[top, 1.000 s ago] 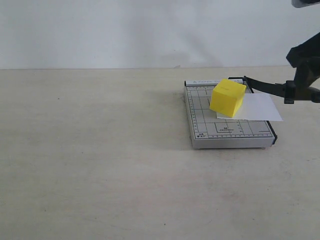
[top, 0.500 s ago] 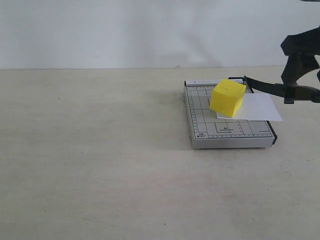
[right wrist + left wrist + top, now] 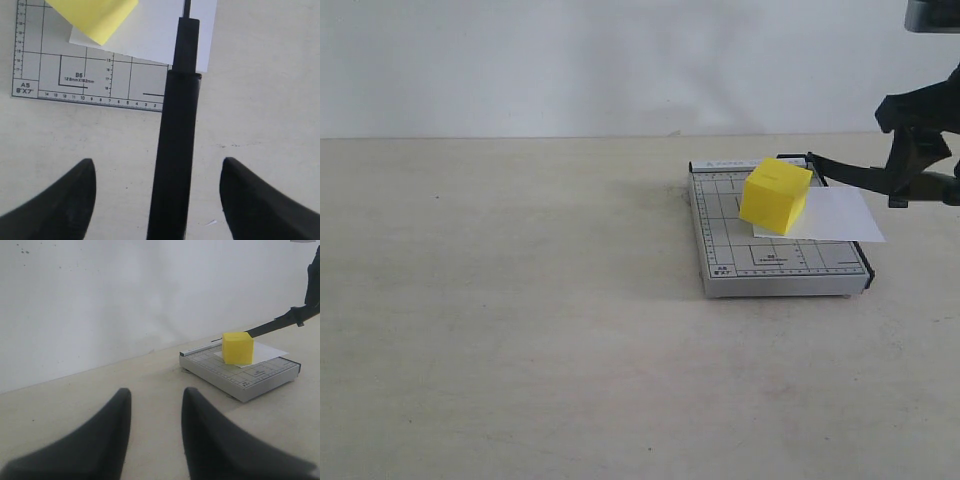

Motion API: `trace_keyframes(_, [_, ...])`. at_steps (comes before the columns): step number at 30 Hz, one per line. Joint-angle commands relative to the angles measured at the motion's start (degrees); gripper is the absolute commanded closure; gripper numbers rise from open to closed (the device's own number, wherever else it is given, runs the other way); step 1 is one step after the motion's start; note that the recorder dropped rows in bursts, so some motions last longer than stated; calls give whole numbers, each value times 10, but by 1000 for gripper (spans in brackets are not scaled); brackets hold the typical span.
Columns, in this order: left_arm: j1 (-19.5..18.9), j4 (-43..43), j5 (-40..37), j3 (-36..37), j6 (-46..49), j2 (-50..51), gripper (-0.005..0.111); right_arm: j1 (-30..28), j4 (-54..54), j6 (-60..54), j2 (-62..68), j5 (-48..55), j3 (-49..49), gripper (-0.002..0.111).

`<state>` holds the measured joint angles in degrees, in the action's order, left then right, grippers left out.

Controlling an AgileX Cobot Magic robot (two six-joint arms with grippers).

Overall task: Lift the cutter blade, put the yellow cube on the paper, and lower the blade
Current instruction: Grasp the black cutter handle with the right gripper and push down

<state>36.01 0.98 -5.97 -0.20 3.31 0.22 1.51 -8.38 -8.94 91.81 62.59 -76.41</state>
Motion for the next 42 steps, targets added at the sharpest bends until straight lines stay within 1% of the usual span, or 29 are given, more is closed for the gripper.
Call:
trace_keyframes(1, [0,1,-1,2,3,-2,73,-3,4,-1,9,7,-2,45])
trace_keyframes(3, [0,1,-1,2,3,-2,73,-3,6,-1,9,6,-2,54])
trace_keyframes(6, [0,1,-1,2,3,-2,73,-3,8,-1,9,6,-2,72])
trace_keyframes(8, [0,1,-1,2,3,-2,73,-3,8,-1,9,6,-2,80])
trace_keyframes(18, [0,1,-1,2,3,-2,73,-3,14,-7,9,23,-2,105])
trace_keyframes(24, [0,1,-1,2,3,-2,73,-3,15,-10,8,27,8,105])
trace_keyframes(28, [0,1,-1,2,3,-2,73,-3,15,-14,7,-12,81,105])
trace_keyframes(34, [0,1,-1,2,3,-2,73,-3,12,-17,7,-110,206,105])
trace_keyframes(36, [0,1,-1,2,3,-2,73,-3,12,-17,7,-137,236,105])
trace_keyframes(42, [0,1,-1,2,3,-2,73,-3,12,-21,7,-187,287,105])
